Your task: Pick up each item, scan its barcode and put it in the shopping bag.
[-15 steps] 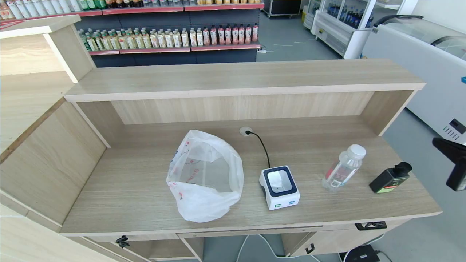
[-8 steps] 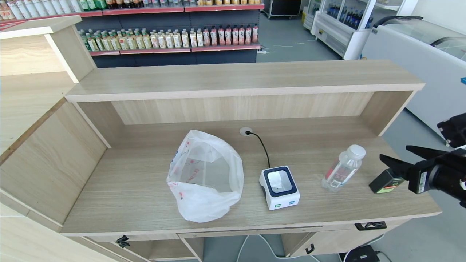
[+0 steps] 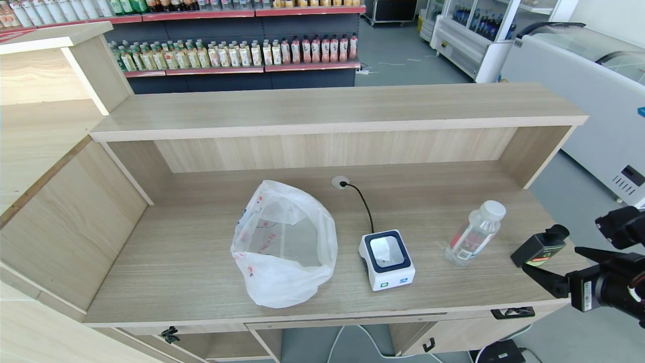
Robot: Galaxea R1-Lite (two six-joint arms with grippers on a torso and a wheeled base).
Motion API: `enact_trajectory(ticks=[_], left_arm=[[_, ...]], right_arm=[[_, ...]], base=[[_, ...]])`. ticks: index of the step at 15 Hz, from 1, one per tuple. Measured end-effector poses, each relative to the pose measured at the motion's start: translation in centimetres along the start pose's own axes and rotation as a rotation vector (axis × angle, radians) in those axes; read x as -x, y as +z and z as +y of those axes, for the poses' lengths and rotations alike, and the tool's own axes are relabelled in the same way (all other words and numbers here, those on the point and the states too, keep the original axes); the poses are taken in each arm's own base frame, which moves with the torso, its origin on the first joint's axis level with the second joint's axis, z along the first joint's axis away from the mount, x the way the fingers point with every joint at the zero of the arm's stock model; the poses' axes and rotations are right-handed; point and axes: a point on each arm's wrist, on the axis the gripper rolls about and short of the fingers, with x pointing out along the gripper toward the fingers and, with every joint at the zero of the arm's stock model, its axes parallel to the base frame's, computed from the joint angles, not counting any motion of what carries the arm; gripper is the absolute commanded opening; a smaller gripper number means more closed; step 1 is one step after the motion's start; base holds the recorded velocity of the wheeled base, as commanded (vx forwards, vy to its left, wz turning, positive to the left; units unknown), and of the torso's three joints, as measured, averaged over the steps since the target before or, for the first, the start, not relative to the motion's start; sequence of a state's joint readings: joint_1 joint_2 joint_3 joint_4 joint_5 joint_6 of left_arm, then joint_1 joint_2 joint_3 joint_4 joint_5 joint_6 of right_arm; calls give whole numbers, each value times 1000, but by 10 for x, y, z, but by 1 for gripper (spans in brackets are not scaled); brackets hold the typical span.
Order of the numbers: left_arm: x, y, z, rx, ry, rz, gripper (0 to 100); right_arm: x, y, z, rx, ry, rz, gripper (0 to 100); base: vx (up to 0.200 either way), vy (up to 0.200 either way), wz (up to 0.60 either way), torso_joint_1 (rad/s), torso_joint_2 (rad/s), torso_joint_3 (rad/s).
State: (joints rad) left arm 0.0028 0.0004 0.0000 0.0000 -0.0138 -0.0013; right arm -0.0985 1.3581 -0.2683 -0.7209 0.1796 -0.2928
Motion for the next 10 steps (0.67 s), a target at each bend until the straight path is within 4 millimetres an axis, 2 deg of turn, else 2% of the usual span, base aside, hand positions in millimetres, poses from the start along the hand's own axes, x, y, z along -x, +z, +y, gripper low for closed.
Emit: enact_trajectory(ticks=[4, 10], left_arm=[[0, 0, 0, 0, 0, 0, 100], [0, 0, 0, 0, 0, 0, 100]], right_arm=[[-25, 2, -8, 59, -12, -86, 100], [-54, -18, -10, 142, 50, -4, 100]], base=[[0, 0, 0, 0, 0, 0], [0, 0, 0, 0, 0, 0]])
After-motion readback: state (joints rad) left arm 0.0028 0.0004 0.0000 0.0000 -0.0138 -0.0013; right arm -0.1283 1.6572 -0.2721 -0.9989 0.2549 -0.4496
